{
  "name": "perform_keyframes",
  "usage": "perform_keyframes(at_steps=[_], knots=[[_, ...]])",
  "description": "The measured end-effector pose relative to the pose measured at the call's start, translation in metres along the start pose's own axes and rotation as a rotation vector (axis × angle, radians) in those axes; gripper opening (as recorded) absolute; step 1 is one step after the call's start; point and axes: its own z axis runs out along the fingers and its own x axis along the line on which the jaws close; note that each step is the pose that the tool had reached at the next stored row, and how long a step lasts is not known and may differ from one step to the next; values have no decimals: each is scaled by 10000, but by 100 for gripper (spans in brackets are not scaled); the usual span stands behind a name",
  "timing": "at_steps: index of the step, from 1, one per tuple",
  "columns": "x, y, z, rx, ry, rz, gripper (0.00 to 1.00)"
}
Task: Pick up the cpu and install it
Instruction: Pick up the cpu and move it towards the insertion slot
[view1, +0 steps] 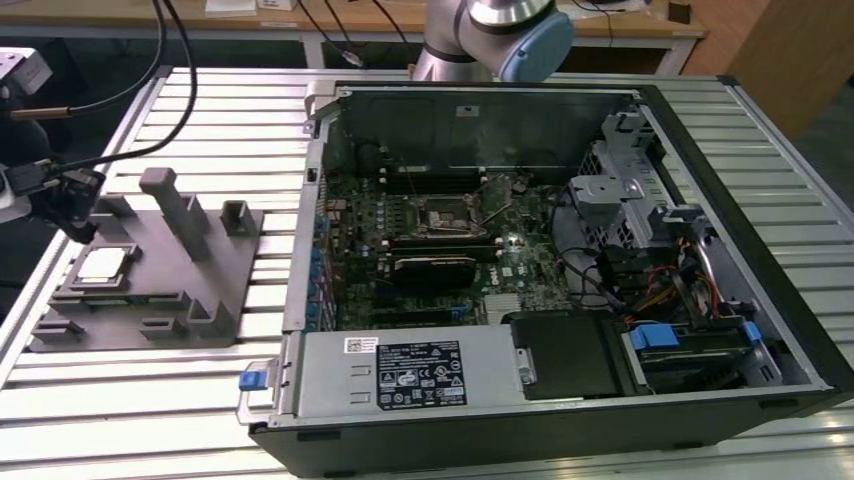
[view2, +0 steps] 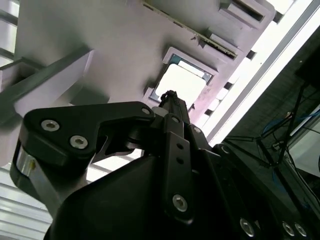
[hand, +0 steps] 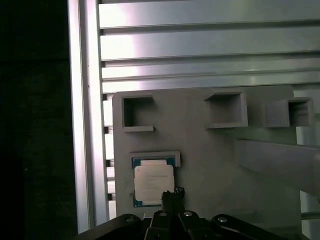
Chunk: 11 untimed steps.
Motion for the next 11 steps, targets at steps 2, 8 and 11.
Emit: perform_keyframes(at_steps=[2, 8, 11], knots=[[6, -16, 33, 0, -1, 1, 11], [20, -38, 129, -1, -2, 1, 11], [34, -41, 181, 0, 0, 1, 11]])
